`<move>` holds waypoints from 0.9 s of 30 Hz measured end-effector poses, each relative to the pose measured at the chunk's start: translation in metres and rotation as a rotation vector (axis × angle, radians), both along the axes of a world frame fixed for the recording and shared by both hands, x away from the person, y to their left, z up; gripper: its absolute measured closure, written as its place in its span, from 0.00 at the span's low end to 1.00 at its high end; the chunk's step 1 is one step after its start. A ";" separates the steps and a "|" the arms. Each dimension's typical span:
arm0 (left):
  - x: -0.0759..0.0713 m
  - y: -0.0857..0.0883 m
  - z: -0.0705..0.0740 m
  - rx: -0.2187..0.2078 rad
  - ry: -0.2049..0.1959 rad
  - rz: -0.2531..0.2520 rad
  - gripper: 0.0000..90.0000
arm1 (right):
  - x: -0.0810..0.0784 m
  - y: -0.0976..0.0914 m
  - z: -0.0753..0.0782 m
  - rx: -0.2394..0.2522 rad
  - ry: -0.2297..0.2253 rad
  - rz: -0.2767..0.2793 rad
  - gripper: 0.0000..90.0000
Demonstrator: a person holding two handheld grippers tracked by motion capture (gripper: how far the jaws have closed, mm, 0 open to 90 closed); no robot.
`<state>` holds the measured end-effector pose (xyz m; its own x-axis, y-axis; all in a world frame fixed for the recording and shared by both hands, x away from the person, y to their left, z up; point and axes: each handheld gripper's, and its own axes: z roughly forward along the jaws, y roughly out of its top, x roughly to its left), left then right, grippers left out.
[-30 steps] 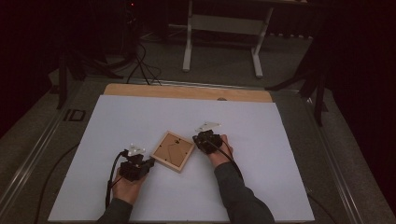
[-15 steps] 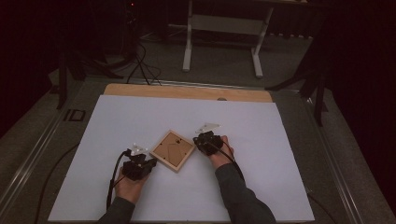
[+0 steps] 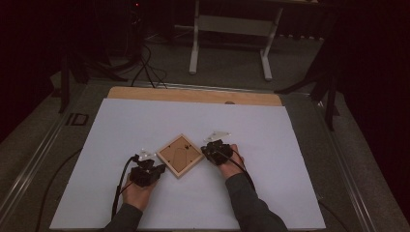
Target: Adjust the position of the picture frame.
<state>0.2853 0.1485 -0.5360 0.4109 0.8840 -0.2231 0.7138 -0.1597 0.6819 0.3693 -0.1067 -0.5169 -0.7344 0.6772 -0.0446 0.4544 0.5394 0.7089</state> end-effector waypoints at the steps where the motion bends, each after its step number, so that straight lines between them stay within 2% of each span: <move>1: 0.000 0.000 0.000 0.000 0.000 -0.001 1.00 | -0.001 -0.001 0.000 0.003 0.000 0.000 1.00; 7: 0.004 0.001 -0.001 -0.039 0.012 0.013 1.00 | -0.009 -0.008 -0.001 0.020 0.008 0.007 1.00; 11: 0.007 0.000 -0.002 -0.047 0.009 0.022 1.00 | -0.013 -0.011 -0.001 0.025 0.010 0.012 1.00; 17: 0.010 -0.001 -0.001 -0.034 0.004 0.025 1.00 | -0.020 -0.014 -0.002 0.033 0.013 0.018 1.00; 22: 0.013 -0.001 -0.001 -0.046 0.004 0.035 1.00 | -0.026 -0.016 -0.002 0.038 0.016 0.023 1.00; 27: 0.017 -0.003 -0.001 -0.040 -0.004 0.037 1.00 | -0.031 -0.019 -0.002 0.048 0.019 0.021 1.00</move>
